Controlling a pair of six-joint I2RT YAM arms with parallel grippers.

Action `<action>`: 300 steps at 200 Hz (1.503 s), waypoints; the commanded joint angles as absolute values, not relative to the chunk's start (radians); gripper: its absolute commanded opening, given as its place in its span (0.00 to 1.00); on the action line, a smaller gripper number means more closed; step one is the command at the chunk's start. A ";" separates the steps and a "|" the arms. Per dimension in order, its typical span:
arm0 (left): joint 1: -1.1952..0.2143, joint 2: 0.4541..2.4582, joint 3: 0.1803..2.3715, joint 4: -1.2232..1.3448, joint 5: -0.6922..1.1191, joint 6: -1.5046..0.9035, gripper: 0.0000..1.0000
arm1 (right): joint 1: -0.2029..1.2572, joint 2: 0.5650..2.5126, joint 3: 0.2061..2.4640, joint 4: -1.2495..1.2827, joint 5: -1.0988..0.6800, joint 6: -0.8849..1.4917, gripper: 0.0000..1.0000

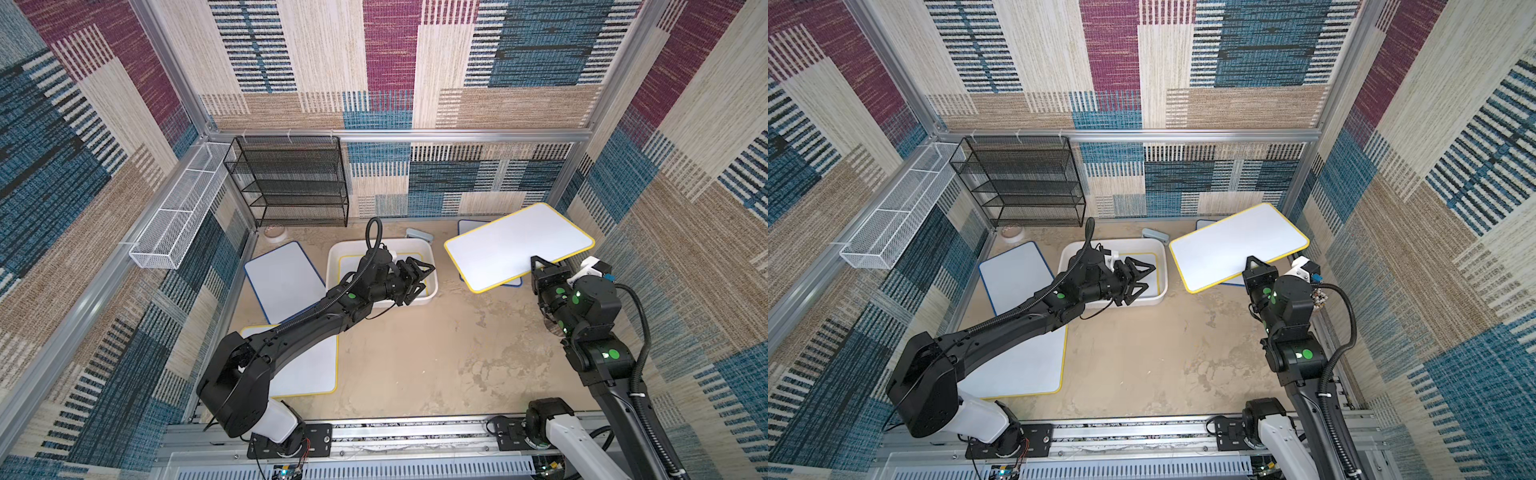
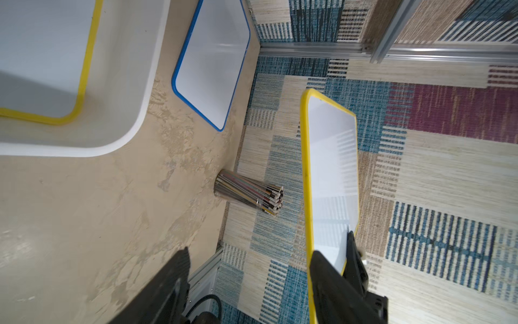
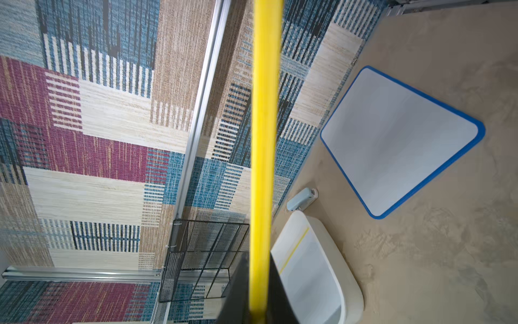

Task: Put the whiteboard into the storage box
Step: Pick up the whiteboard at the center of the board.

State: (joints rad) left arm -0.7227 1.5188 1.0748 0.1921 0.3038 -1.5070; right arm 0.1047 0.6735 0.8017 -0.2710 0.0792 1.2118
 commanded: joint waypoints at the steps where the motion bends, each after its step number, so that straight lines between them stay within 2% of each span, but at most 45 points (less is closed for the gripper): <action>1: -0.748 1.535 1.065 0.360 0.210 -1.623 0.70 | 0.108 0.660 0.786 -0.125 0.148 1.261 0.00; 58: -0.820 1.661 1.066 0.658 0.076 -1.741 0.70 | 0.114 0.668 0.746 -0.093 0.188 1.294 0.00; 105: -0.847 1.759 1.135 0.750 0.044 -1.790 0.68 | 0.116 0.682 0.714 -0.074 0.185 1.319 0.00; 234: -0.870 1.897 1.250 0.779 0.041 -1.840 0.60 | 0.120 0.716 0.699 -0.058 0.187 1.331 0.00; 273: -0.874 1.922 1.262 0.798 0.044 -1.853 0.51 | 0.121 0.721 0.692 -0.053 0.185 1.336 0.00; 300: -0.876 1.930 1.268 0.811 0.046 -1.849 0.39 | 0.121 0.729 0.690 -0.054 0.180 1.341 0.00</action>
State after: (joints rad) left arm -0.8742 1.9244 1.2556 0.7517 0.0521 -1.8359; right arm 0.1204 0.7254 0.6910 -0.1547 0.1783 1.3231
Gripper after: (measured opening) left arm 0.420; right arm 0.099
